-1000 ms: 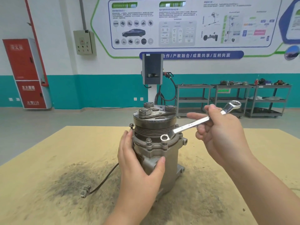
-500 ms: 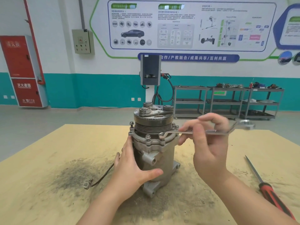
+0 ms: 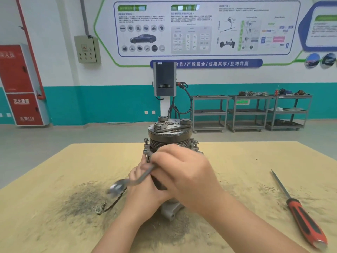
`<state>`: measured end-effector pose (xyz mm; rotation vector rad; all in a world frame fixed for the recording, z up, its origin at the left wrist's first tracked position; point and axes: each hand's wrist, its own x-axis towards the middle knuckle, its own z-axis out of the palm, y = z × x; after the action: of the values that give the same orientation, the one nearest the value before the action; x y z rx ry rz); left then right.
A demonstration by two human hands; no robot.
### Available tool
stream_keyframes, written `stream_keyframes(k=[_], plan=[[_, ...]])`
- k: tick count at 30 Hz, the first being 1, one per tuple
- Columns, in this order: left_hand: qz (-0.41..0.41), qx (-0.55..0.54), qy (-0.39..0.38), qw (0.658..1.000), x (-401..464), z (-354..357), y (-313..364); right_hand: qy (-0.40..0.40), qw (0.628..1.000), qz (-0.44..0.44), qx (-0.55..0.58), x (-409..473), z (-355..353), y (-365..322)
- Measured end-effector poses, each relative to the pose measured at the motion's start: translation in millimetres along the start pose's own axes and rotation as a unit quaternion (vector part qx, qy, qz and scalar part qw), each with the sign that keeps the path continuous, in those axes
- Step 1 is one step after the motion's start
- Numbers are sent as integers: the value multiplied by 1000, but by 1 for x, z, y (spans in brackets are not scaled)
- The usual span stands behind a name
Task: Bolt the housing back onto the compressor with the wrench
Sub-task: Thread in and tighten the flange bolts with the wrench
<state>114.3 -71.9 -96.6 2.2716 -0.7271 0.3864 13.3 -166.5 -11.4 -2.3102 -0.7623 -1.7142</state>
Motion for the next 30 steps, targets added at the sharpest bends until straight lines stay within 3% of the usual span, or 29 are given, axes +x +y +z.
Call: stream_keyframes(k=[2,4,5,7,9,11,14,17,23,25,27,30], plan=[[-22,-13,-17,1000,1,-1,-3,64,990,50,113,0,-14,4],[-48,-45,-7,998,0,-1,-6,144,939,217,224,4,-26,11],[-45,-48,-3,998,-2,-3,-6,182,888,314,284,5,-29,16],[-46,-48,-1,998,-3,-4,-5,245,743,471,408,7,-32,33],[-52,-48,-7,997,-2,-6,-3,279,626,549,479,6,-35,48],[-54,-47,-9,997,-3,-5,-4,275,565,581,517,2,-33,56],[-50,-55,-2,997,-5,-4,-3,248,527,601,547,-4,-26,59],[-50,-62,-13,997,-5,-7,-2,227,550,599,536,-6,-22,59],[-32,-89,-29,995,-5,-11,-5,248,646,530,490,-15,-16,58],[-34,-91,-32,995,-4,-13,-6,292,726,442,438,-26,-6,45],[-30,-85,-42,995,-6,-13,-6,292,835,295,361,-36,2,33],[-45,-79,-43,995,-3,-13,-3,157,956,103,224,-42,4,20]])
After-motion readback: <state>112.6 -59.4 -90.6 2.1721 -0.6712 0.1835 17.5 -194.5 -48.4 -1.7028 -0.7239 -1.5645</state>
